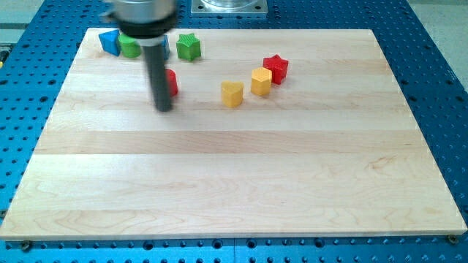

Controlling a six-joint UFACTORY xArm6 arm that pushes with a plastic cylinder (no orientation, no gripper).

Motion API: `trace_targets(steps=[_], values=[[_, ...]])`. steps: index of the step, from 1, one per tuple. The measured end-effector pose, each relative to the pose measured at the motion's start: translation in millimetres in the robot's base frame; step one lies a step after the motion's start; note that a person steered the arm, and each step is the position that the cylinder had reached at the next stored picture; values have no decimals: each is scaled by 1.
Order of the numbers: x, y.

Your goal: Push the yellow blocks to the right

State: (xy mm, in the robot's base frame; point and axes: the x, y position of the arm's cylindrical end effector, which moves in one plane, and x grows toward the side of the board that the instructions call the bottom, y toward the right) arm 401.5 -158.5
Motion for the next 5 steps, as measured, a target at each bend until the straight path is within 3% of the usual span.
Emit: trace_targets(steps=[1,3,4,5], values=[[-23,-6],[-34,131],[-23,100],[-2,208]])
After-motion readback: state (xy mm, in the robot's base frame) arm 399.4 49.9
